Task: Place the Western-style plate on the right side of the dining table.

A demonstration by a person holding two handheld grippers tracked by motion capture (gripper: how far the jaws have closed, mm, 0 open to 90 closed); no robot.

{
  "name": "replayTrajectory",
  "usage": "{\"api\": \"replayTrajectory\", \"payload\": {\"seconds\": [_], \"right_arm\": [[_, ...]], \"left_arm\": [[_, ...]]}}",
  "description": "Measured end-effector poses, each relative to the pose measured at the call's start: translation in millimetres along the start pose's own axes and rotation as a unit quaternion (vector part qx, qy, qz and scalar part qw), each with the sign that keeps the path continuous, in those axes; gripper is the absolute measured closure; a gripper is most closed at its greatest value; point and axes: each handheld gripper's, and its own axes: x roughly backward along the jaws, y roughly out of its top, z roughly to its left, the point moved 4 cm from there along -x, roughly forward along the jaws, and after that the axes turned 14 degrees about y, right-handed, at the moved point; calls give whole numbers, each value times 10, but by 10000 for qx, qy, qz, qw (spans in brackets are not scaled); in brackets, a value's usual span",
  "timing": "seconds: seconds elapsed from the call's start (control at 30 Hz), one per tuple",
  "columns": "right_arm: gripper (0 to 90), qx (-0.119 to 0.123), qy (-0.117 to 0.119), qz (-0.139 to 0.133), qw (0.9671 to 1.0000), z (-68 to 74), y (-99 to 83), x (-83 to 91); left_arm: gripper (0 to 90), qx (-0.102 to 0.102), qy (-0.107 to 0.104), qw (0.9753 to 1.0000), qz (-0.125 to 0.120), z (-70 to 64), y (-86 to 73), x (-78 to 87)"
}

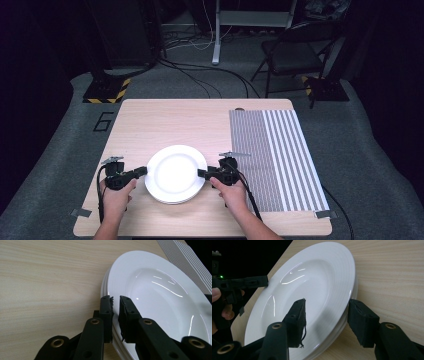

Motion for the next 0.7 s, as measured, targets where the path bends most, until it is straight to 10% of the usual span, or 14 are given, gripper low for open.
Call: {"api": "replayTrajectory", "payload": {"seconds": [0.7], "right_arm": [[574,-538,287,-279,9977,15,86,125]], "left_arm": [[821,-4,-194,9998,34,-59,-6,-51]]}}
